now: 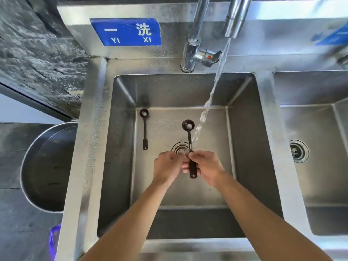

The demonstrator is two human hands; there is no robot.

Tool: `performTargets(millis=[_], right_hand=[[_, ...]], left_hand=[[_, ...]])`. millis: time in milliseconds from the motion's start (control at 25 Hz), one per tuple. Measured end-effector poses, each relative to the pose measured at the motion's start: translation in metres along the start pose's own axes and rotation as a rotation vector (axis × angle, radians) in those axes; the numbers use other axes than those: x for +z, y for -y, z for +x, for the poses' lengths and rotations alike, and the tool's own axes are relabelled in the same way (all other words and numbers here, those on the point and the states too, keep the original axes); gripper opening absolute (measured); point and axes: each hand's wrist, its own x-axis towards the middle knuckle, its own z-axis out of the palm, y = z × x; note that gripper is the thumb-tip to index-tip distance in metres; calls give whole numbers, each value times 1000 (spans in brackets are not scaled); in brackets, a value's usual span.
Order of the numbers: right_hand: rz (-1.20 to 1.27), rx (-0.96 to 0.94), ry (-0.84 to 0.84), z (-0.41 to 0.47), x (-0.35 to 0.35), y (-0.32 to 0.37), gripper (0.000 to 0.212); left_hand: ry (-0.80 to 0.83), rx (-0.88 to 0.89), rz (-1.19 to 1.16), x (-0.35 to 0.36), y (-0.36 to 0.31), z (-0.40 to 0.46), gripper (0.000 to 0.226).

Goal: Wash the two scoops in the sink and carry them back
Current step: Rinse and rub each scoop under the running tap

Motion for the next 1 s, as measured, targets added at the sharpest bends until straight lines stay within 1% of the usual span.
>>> performTargets(millis=[40, 80, 120, 200, 240, 280, 360, 520, 600, 720, 800, 880, 1000], right_hand=[[-5, -9, -1, -5, -2, 1, 24], [-41, -26, -9, -9, -4, 2, 24], [-100, -50, -20, -14, -6, 3, 24], [-189, -85, -38, -23, -9, 3, 24], [-198, -85, -40, -27, -10, 3, 24], [-196, -81, -42, -32, -12, 2, 23], [-189, -76, -49, -40, -14, 1, 22], [-164, -49, -68, -50, -19, 0, 21], [-155, -19, -72, -51, -20, 0, 21], [-150, 31, -47, -48, -16, 4, 27], [-136, 51, -8, -43, -11, 6, 30], [-167, 47, -34, -38, -9, 7, 31], [-239, -10, -84, -34, -8, 2, 25]], left_hand=[[0, -19, -25, 2, -3, 2, 37], [37, -38, -85, 3, -7, 3, 34], [101, -55, -167, 6, -12, 5, 31], [235, -101, -359, 14, -24, 7, 33], [269, -132, -450, 19, -29, 6, 33], [273, -161, -524, 23, -33, 5, 32], [237, -205, -595, 31, -39, 5, 31], [206, -201, -609, 39, -41, 3, 50], [212, -209, -596, 42, -40, 2, 52], [281, -242, -646, 42, -38, -1, 39], [349, -235, -613, 41, -36, -3, 31], [380, -217, -580, 40, -34, -5, 27], [369, -220, -645, 36, -35, 0, 26]])
